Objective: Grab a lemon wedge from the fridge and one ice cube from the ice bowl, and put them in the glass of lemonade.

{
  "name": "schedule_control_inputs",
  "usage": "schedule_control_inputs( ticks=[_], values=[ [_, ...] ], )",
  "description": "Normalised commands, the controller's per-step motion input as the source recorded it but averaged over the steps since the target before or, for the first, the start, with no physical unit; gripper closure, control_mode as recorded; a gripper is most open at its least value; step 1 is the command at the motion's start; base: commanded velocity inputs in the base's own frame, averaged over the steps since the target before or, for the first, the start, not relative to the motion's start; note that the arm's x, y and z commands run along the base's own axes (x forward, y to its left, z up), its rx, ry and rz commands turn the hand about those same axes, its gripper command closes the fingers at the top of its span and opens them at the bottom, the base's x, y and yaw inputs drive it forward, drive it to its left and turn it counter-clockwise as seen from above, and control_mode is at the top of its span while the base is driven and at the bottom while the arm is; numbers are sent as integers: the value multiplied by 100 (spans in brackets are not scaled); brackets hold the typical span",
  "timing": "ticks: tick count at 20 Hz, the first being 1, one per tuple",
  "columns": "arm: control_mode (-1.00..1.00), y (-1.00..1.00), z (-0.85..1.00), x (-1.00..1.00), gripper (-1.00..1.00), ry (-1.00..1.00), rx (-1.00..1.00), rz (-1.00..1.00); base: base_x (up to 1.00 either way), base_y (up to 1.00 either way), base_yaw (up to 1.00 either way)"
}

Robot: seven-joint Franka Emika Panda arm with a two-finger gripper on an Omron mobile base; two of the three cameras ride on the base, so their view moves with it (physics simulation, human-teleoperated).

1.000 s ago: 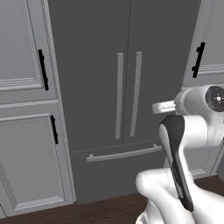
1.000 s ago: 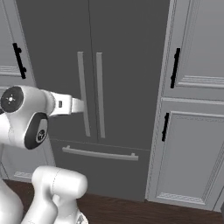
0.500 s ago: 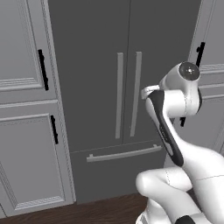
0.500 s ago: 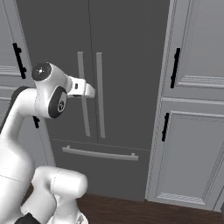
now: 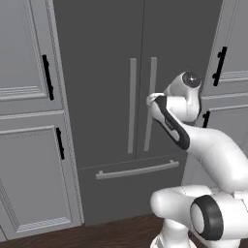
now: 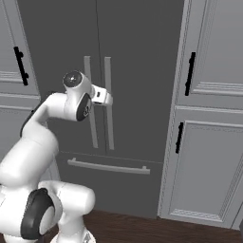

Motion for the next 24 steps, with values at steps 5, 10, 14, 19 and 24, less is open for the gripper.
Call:
schedule_control_inputs(
  ticks=[5, 10, 14, 19, 24],
  values=[
    [-100, -19, 16, 83, -100, 11, 0, 0, 0, 0, 0],
    [-100, -7, 87, 14, -100, 10, 0, 1, 0, 0, 0],
    [-100, 7, -14, 21, -100, 0, 0, 1, 0, 0, 0],
    [-100, 3, -65, 50, -100, -6, 0, 0, 0, 0, 0],
    [-100, 4, -2, 51, -100, -6, 0, 0, 0, 0, 0]
  ],
)
